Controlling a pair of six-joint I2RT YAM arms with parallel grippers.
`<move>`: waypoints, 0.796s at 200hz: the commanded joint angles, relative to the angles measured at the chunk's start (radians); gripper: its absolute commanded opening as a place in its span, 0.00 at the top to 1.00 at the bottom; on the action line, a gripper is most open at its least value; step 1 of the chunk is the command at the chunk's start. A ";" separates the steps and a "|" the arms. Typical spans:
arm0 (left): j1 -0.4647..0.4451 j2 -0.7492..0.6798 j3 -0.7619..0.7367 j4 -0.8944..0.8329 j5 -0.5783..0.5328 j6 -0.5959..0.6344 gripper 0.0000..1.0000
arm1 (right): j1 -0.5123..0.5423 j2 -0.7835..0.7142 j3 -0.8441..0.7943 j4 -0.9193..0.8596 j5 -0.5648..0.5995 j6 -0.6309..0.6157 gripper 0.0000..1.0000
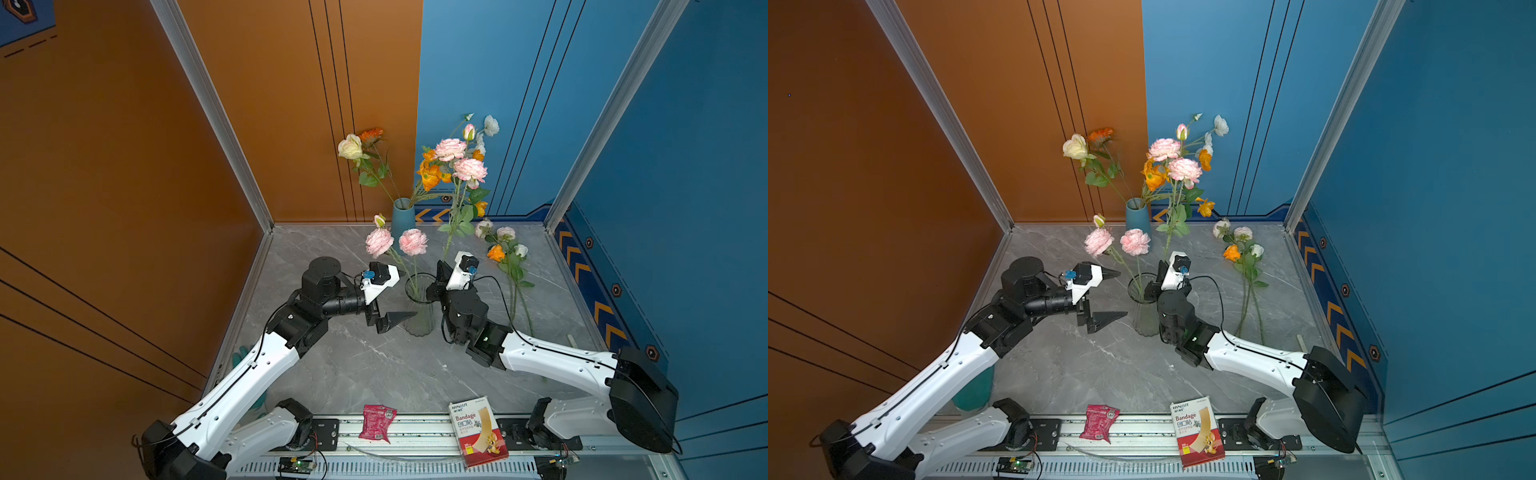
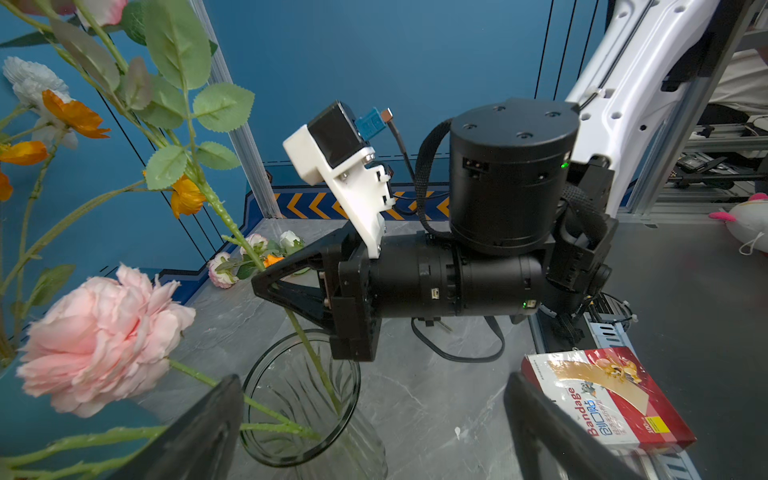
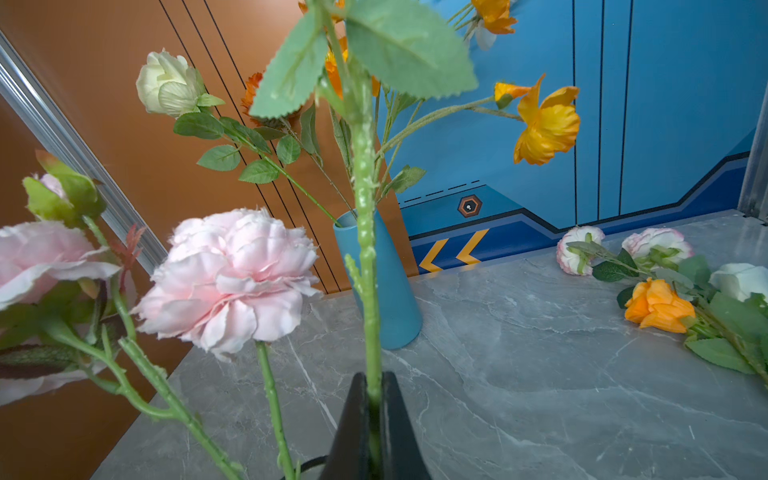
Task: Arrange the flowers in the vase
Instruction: 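Carry the pink rose over the glass vase with the right gripper, then lower the rose stem into the glass vase and open the right gripper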
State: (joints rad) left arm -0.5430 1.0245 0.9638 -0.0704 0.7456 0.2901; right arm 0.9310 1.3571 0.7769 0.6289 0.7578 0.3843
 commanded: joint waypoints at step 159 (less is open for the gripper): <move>0.000 -0.003 -0.004 0.012 0.033 -0.011 0.02 | 0.053 -0.018 -0.013 -0.080 0.003 0.024 0.63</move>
State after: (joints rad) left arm -0.5434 1.0245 0.9638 -0.0700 0.7502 0.2901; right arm 0.9710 1.3827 0.7719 0.5938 0.7567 0.4404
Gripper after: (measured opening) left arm 0.979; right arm 0.337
